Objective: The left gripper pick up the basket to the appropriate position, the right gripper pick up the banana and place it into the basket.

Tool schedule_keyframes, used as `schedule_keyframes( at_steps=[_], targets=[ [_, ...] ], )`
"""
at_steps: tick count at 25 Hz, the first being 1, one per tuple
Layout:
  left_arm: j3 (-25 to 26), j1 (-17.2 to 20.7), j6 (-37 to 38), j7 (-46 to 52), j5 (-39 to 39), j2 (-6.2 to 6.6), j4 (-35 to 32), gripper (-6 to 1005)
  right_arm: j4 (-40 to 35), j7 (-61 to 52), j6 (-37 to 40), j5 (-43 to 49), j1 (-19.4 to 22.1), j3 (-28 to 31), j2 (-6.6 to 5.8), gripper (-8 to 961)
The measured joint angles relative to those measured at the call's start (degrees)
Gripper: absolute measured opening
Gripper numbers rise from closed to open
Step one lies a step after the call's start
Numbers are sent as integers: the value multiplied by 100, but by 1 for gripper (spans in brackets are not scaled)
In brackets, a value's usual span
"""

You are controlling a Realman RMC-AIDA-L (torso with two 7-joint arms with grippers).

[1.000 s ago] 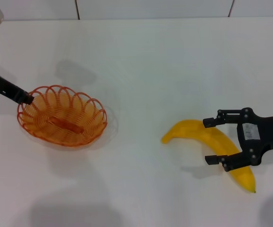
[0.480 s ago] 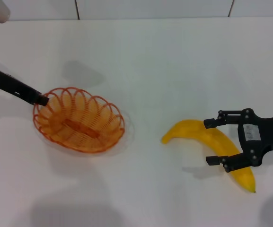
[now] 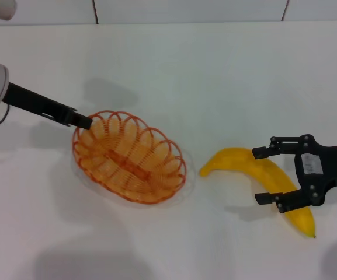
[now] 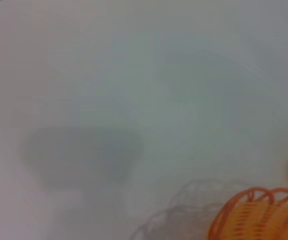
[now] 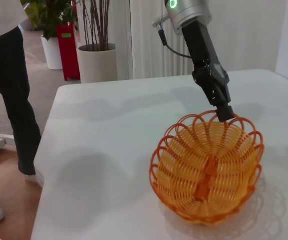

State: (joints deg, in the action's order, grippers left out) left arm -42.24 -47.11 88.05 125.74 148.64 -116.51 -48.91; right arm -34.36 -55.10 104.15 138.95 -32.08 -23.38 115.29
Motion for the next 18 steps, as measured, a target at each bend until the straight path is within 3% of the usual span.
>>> schedule_keyframes(
  at_steps=[18],
  targets=[
    [31,475,337,-3,-1712,1,8,66,0,17,-9,0,9,0,-6,882]
  ],
)
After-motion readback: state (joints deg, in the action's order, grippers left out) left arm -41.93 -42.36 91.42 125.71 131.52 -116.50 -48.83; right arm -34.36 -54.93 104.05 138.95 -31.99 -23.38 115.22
